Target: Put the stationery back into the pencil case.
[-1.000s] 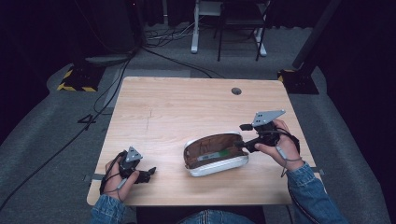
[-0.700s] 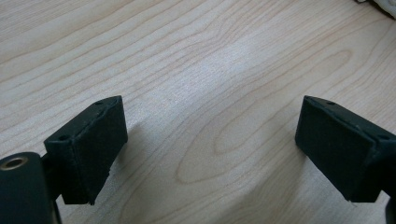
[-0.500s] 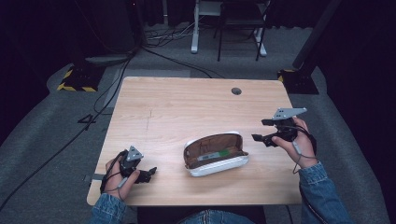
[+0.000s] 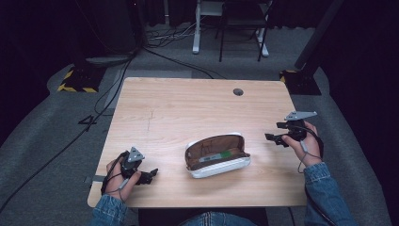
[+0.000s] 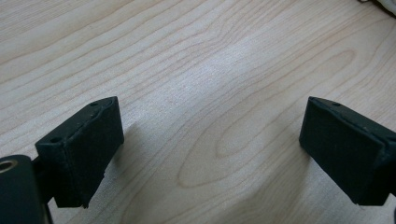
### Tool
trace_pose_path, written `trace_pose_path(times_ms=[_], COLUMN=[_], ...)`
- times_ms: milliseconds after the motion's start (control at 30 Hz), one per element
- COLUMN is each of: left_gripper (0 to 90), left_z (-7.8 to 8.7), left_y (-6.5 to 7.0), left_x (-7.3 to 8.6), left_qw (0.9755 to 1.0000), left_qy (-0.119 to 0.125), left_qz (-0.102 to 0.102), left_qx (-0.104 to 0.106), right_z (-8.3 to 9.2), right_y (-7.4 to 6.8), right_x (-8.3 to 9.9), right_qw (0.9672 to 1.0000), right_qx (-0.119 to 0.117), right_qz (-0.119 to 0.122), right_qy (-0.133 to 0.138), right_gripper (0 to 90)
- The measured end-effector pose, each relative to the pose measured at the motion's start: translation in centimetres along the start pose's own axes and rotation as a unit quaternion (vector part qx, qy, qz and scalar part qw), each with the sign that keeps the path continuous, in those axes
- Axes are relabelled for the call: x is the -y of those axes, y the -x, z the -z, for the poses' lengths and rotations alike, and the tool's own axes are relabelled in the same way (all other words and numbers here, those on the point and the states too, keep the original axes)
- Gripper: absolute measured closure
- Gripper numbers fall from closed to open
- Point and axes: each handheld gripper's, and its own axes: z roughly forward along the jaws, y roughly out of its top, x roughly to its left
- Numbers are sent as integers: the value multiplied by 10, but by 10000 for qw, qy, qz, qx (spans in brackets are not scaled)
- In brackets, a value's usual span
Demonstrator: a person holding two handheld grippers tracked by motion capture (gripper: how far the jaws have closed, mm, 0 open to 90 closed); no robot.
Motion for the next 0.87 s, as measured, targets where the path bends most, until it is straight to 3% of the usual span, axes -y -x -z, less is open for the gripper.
trace_pose_path(times_ms=[300, 633, 767, 867], left_gripper=[55, 24, 18, 17], left_z=[-1, -3, -3, -3], left_y=[0, 2, 2, 2], left_x=[0, -2, -2, -3], left_qw=[10000, 10000, 10000, 10000], left_qy=[-3, -36, -55, -73], left_qz=[-10, 29, 11, 8], left_qx=[14, 10, -8, -4], right_z=[-21, -40, -44, -45], right_y=[16, 19, 20, 20], right_x=[23, 41, 46, 46], right_qw=[9994, 9984, 9985, 9984], right_qx=[256, 445, 440, 476], right_qz=[-191, -202, -312, -318], right_qy=[-133, -274, -17, -21], right_gripper=[195, 195, 163, 157])
